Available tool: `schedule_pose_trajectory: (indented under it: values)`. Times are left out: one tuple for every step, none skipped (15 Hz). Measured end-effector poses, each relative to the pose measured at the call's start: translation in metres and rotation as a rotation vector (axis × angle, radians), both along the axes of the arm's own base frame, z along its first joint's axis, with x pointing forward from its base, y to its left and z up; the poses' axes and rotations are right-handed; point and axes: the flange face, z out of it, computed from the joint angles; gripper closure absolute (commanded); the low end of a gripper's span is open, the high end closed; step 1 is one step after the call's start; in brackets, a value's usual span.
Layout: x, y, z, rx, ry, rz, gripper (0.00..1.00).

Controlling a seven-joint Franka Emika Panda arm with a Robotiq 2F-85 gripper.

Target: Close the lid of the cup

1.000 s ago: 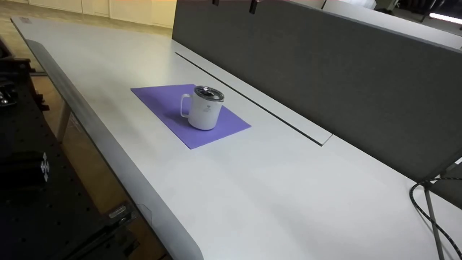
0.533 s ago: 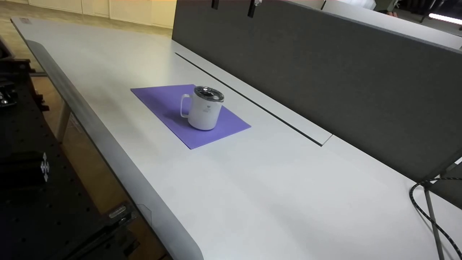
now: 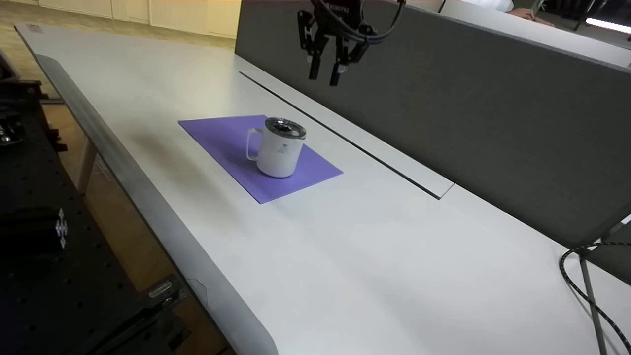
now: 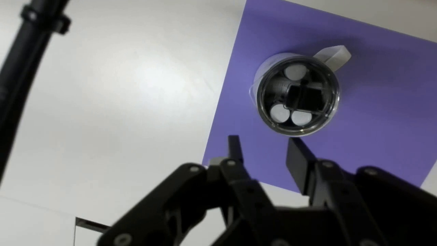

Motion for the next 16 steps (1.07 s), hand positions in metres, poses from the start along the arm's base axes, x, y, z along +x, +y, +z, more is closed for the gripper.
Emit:
schedule_pose_trajectory:
  values:
    - [-0.003, -0.001, -0.013, 0.001, -0.001, -0.001, 0.95]
    - [-0.005, -0.002, -0.025, 0.003, 0.000, -0.001, 0.99]
    - [-0.007, -0.002, -0.036, 0.004, 0.001, -0.001, 1.00]
    - [-0.010, -0.002, -0.045, 0.005, 0.014, -0.001, 0.91]
    - [-0.012, -0.002, -0.053, 0.005, 0.033, 0.000, 0.97]
    - [-0.013, -0.002, -0.059, 0.005, 0.045, 0.000, 1.00]
    - [-0.013, -0.002, -0.062, 0.005, 0.052, 0.001, 1.00]
    - [-0.013, -0.002, -0.063, 0.005, 0.054, 0.001, 1.00]
    - [-0.013, -0.002, -0.063, 0.005, 0.053, 0.002, 1.00]
    - [-0.013, -0.002, -0.063, 0.005, 0.053, 0.002, 1.00]
    - [-0.013, -0.002, -0.063, 0.004, 0.053, 0.002, 1.00]
    - [-0.013, -0.002, -0.063, 0.004, 0.053, 0.002, 1.00]
    - [-0.013, -0.001, -0.063, 0.005, 0.053, 0.004, 1.00]
    - [-0.013, -0.001, -0.064, 0.007, 0.052, 0.004, 1.00]
    - [-0.013, 0.000, -0.065, 0.010, 0.052, 0.003, 1.00]
    - [-0.013, 0.001, -0.068, 0.014, 0.055, 0.001, 1.00]
